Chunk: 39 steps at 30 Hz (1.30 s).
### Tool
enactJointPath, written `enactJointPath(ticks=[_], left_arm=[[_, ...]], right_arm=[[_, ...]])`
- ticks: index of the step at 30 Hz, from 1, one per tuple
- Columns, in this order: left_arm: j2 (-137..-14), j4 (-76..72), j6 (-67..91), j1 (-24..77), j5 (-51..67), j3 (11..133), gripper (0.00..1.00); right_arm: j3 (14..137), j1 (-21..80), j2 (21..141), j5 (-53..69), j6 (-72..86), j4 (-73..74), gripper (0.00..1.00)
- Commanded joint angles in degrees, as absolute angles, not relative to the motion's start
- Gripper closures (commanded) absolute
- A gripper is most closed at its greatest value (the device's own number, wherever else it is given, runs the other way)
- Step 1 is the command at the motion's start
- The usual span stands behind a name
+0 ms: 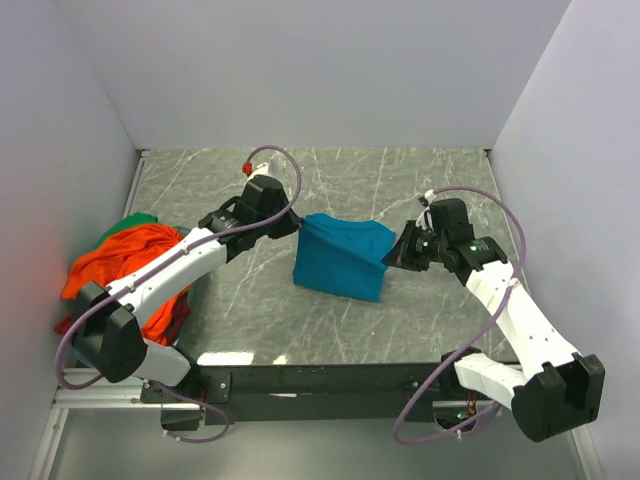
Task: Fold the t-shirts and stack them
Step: Fold the tshirt
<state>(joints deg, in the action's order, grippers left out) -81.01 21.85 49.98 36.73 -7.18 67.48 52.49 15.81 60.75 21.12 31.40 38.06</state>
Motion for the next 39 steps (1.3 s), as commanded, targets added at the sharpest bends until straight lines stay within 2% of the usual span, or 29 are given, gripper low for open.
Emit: enactJointPath(ticks=[1, 16, 35, 37, 39], left_arm=[[-80.68, 20.04, 48.16, 35.42, -8.26, 70.05, 0.99], [-93.16, 18.37, 47.11, 31.55, -2.64, 76.55, 1.0], [-117.59, 21.62, 45.79, 28.57, 1.66, 96.06, 0.99], [-119.79, 21.45, 45.79, 28.3, 2.63, 97.38, 0.97], [-121.55, 21.27, 45.53, 28.13, 3.86, 99.13, 0.81]], right_arm=[[54.49, 14.51, 61.78, 25.21, 29.53, 35.51, 1.0], [56.6, 8.18, 71.27, 28.21, 28.47, 31.65, 1.0], [66.18, 4.13, 95.0, 25.76, 33.57, 25.05, 1.0], [67.67, 3.96, 96.5, 23.92, 34.01, 25.66, 0.96], [69.25, 3.69, 97.73, 21.36, 34.54, 25.93, 0.75]])
